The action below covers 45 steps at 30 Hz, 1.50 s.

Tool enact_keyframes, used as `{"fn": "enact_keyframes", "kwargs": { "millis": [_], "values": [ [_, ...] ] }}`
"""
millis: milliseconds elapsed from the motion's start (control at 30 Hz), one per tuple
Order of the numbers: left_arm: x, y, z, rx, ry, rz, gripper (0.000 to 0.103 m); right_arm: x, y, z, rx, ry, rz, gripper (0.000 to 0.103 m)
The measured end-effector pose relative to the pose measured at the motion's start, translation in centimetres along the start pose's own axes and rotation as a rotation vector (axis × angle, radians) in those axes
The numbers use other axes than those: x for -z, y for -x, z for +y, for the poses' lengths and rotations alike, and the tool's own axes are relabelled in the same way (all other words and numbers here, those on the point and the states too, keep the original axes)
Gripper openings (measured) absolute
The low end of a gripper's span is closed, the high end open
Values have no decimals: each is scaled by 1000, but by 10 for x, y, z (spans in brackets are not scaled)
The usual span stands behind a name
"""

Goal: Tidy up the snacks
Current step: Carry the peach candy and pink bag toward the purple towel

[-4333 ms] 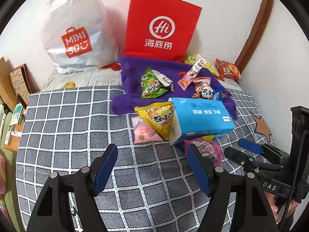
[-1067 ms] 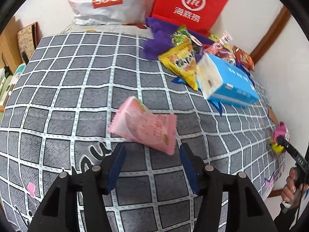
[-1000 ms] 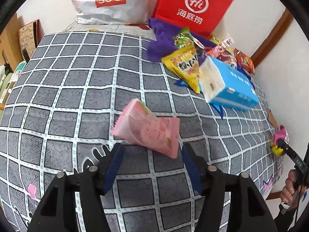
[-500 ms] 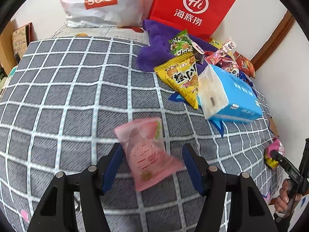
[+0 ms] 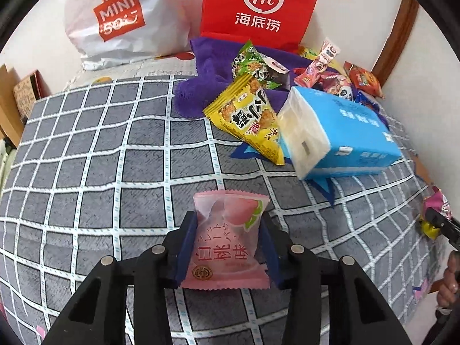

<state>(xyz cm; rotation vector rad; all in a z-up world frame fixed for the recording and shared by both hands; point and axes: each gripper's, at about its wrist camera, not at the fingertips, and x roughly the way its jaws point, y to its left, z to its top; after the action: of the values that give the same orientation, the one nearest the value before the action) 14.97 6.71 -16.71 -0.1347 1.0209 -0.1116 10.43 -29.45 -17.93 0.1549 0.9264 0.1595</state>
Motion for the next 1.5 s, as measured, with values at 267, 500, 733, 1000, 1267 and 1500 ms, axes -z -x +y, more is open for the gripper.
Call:
{"fn": "enact_keyframes", "kwargs": {
  "millis": [267, 500, 733, 1000, 1267, 1500],
  "values": [
    [-9, 17, 8, 39, 39, -18, 41, -17, 22, -8, -32, -24, -62, 69],
    [-38, 25, 7, 50, 48, -44, 41, -48, 24, 4, -60, -9, -111, 69],
    [-71, 31, 10, 31, 34, -86, 41, -91, 24, 21, -60, 51, -150, 69],
    [-103, 27, 4, 57, 39, -105, 41, -128, 28, 27, -45, 61, -202, 69],
    [-141, -9, -22, 100, 20, -96, 41, -135, 17, 33, -28, 49, -184, 69],
    [-161, -46, -30, 121, 27, -51, 41, -124, -1, 35, -42, 47, -137, 69]
  ]
}}
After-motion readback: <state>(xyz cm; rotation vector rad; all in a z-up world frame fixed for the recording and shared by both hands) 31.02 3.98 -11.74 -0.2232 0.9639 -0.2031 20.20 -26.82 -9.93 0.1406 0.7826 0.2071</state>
